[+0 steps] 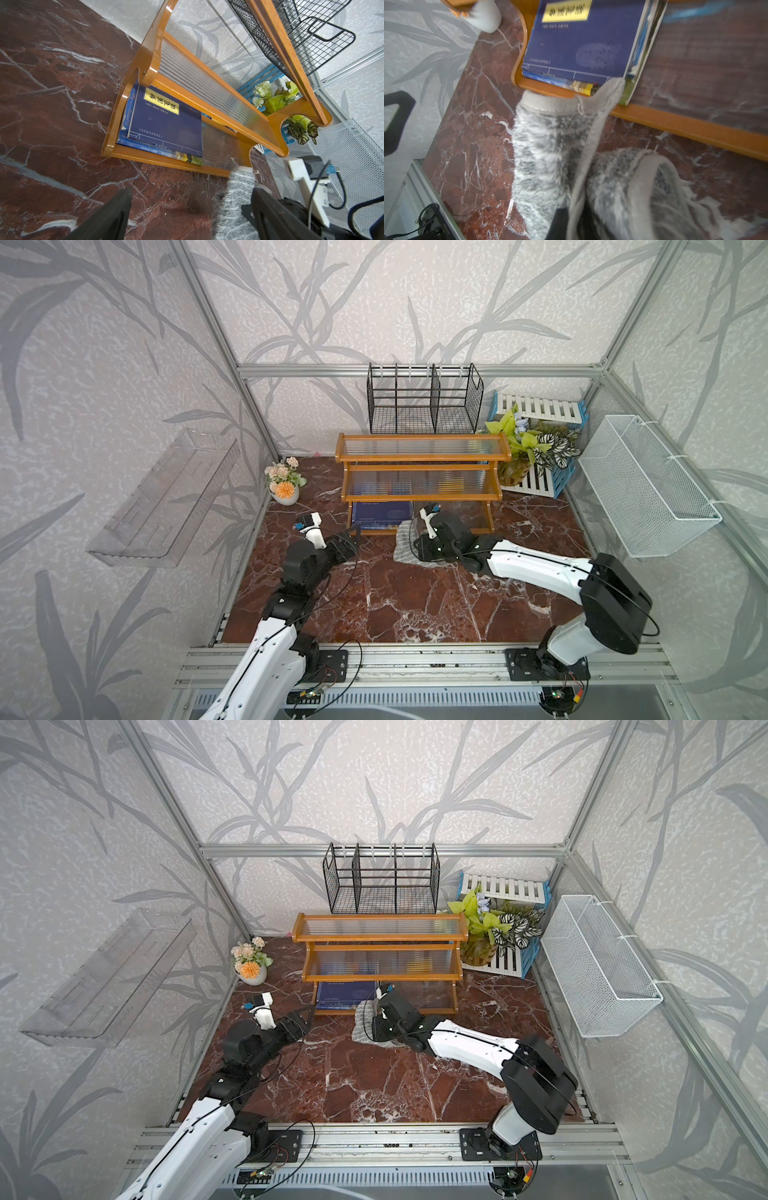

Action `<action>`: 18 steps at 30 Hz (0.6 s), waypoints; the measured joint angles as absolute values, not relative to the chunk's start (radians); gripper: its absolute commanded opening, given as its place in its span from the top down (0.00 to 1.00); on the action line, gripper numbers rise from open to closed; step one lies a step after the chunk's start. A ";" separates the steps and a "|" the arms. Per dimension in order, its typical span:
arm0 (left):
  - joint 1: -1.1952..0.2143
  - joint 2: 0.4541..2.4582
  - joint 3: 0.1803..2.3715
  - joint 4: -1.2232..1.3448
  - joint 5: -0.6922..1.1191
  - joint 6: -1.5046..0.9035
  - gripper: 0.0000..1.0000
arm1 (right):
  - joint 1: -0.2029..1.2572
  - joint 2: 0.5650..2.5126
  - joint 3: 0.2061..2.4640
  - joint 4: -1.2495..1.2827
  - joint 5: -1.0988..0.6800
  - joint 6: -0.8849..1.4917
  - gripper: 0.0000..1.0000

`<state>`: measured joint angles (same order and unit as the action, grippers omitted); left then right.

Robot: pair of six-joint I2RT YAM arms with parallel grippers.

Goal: Wipe the bookshelf clean with a cloth
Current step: Place the cleaning item at the center of the board.

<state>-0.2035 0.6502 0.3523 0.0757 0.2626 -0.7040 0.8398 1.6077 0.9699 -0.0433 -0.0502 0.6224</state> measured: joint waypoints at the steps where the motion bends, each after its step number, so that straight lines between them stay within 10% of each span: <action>1: -0.214 0.653 0.344 0.076 0.260 -0.709 0.08 | 0.841 1.632 0.970 -0.035 -0.061 0.635 0.56; 7: -0.267 0.696 0.325 0.088 0.256 -0.712 0.09 | 0.838 1.652 0.970 -0.038 -0.143 0.630 0.25; 18: -0.487 0.888 0.303 0.232 0.223 -0.712 0.17 | 0.679 1.325 0.856 -0.098 -0.212 0.616 0.23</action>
<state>-0.4873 0.8875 0.3027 0.2321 0.2230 -0.7124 0.6792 1.3251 0.8562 -0.0978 -0.2115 0.6159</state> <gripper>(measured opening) 0.837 0.775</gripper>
